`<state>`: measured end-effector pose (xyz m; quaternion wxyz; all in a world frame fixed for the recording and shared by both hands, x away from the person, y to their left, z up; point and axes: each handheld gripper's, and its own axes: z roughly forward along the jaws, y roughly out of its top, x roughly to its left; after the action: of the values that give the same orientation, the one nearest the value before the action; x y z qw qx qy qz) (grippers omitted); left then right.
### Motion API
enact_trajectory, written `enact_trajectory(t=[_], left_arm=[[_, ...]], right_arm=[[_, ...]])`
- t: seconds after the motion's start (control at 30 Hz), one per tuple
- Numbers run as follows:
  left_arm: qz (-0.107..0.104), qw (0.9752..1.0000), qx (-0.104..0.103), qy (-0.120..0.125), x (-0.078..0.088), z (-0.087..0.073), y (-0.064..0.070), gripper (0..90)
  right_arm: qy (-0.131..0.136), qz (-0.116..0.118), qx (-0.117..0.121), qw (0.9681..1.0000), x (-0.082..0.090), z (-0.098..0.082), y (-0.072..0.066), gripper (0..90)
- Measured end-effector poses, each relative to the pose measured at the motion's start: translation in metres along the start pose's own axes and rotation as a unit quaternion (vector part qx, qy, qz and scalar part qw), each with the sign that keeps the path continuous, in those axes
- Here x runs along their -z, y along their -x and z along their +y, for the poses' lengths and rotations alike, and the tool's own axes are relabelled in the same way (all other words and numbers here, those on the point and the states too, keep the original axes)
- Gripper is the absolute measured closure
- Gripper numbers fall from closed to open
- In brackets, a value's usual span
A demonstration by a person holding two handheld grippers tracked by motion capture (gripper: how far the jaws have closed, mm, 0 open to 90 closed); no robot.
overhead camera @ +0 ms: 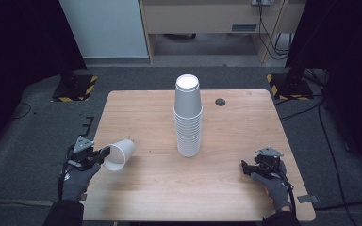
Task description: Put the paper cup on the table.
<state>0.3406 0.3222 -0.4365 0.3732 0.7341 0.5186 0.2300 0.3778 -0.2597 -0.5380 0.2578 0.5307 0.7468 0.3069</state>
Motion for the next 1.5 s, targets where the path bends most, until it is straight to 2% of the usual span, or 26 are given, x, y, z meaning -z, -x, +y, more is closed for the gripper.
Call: enact_trajectory(t=[0.17, 0.47, 0.77, 0.97, 1.17, 1.3, 1.5], left_arm=[[0.012, 0.9994, 0.004, -0.031, 0.000, 0.003, -0.004, 86.1], [0.017, 0.9966, 0.014, -0.079, -0.001, 0.008, -0.007, 86.3], [0.017, 0.9913, 0.013, -0.130, -0.004, 0.014, -0.008, 86.4], [0.017, 0.9855, 0.020, -0.167, -0.004, 0.017, -0.006, 86.4], [0.028, 0.9794, 0.028, -0.198, -0.004, 0.023, -0.007, 86.4], [0.031, 0.9733, 0.026, -0.226, -0.007, 0.027, -0.005, 86.4], [0.030, 0.9654, 0.026, -0.258, -0.012, 0.035, -0.002, 86.6]], right_arm=[[-0.003, 0.004, -0.010, 0.9999, 0.000, 0.000, 0.000, 8.2], [-0.009, 0.010, -0.027, 0.9996, -0.001, 0.000, 0.002, 8.1], [-0.011, 0.011, -0.029, 0.9995, -0.001, 0.000, 0.003, 7.9], [-0.011, 0.010, -0.028, 0.9995, -0.001, 0.000, 0.002, 7.2], [-0.011, 0.010, -0.028, 0.9995, -0.001, 0.000, 0.002, 7.2], [-0.012, 0.011, -0.029, 0.9995, -0.001, 0.000, 0.002, 7.1], [-0.011, 0.011, -0.028, 0.9995, -0.001, 0.000, 0.002, 7.1]])
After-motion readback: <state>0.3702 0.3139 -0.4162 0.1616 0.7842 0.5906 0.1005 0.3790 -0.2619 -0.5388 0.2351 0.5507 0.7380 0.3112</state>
